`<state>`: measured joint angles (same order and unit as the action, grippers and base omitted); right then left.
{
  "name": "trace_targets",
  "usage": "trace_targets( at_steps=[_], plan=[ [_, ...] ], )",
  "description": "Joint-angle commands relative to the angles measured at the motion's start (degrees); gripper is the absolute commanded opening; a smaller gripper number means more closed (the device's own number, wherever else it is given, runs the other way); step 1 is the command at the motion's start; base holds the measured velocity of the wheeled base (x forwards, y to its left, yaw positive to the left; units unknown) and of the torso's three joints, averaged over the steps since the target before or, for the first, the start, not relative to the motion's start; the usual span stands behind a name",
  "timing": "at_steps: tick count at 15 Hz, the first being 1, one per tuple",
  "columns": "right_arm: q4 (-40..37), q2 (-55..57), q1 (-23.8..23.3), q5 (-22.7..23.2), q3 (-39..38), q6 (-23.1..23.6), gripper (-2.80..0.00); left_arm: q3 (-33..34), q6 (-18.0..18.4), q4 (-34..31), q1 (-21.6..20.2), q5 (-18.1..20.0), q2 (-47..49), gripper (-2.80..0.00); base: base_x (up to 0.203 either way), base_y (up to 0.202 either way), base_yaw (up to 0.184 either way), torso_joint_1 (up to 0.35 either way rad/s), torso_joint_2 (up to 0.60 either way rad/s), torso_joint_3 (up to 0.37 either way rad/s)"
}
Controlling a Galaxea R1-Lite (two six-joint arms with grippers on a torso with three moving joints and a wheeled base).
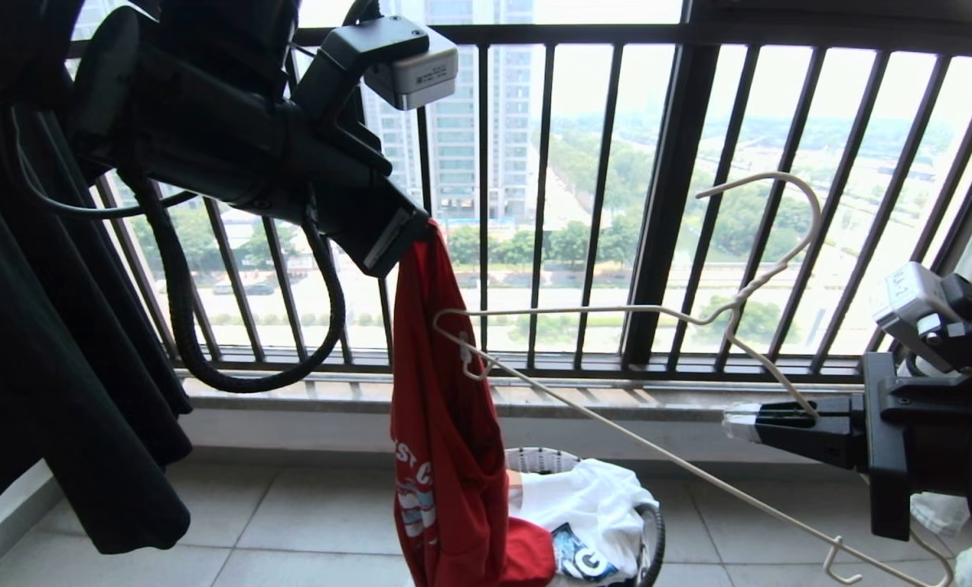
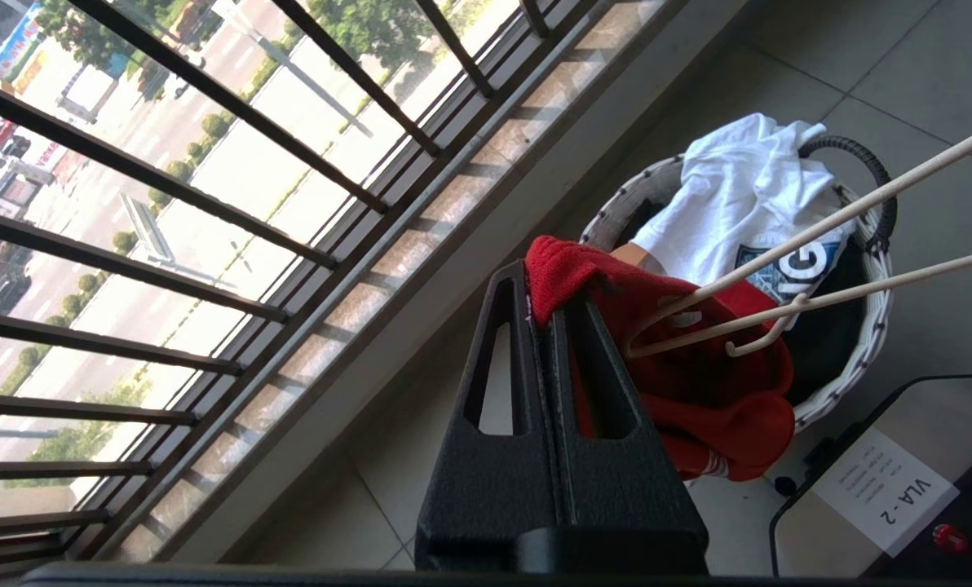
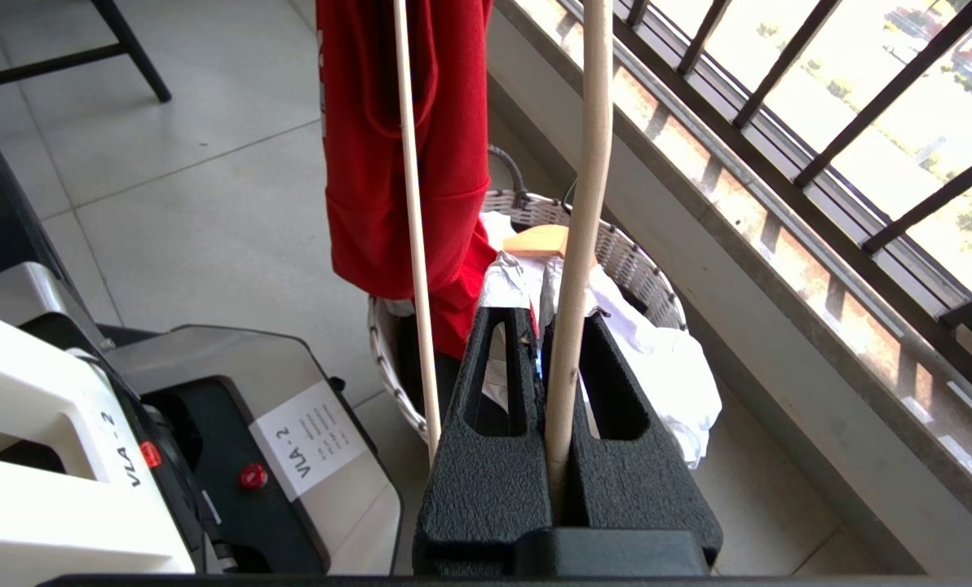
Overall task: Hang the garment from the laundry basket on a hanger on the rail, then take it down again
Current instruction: Hang the clothes on the clothes rack
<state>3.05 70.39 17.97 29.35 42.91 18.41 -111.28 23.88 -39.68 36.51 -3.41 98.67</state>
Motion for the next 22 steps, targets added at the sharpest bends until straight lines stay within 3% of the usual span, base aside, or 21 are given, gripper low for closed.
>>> trace_targets(
  at_steps=[1, 13, 17, 20, 22],
  plan=[
    [0.0, 0.0, 0.0, 0.2, 0.0, 0.1, -2.8, 0.1, 0.1, -0.3, 0.3, 0.2, -0.3, -2.8, 0.0, 0.0, 0.0, 0.0, 0.0, 0.0],
    [0.3, 0.2, -2.8, -0.7, 0.4, 1.8, -2.8, 0.5, 0.2, -3.0, 3.4, -0.1, -2.5, -2.8, 0.0, 0.0, 0.0, 0.0, 0.0, 0.0],
    [0.3, 0.8, -2.7, -0.7, 0.2, 2.0, -2.8, 0.3, -0.2, -2.6, 6.7, -0.1, -1.0, -2.8, 0.0, 0.0, 0.0, 0.0, 0.0, 0.0],
    [0.4, 1.3, -2.8, -1.5, 0.4, 2.1, -2.8, 0.2, -0.6, -2.6, 9.6, -2.4, -0.5, -2.8, 0.0, 0.0, 0.0, 0.0, 0.0, 0.0],
    [0.4, 1.4, -2.7, -1.8, 0.2, 2.2, -2.8, 0.1, -2.9, -2.3, 12.7, -5.4, 0.3, -2.8, 0.0, 0.0, 0.0, 0.0, 0.0, 0.0]
  ],
)
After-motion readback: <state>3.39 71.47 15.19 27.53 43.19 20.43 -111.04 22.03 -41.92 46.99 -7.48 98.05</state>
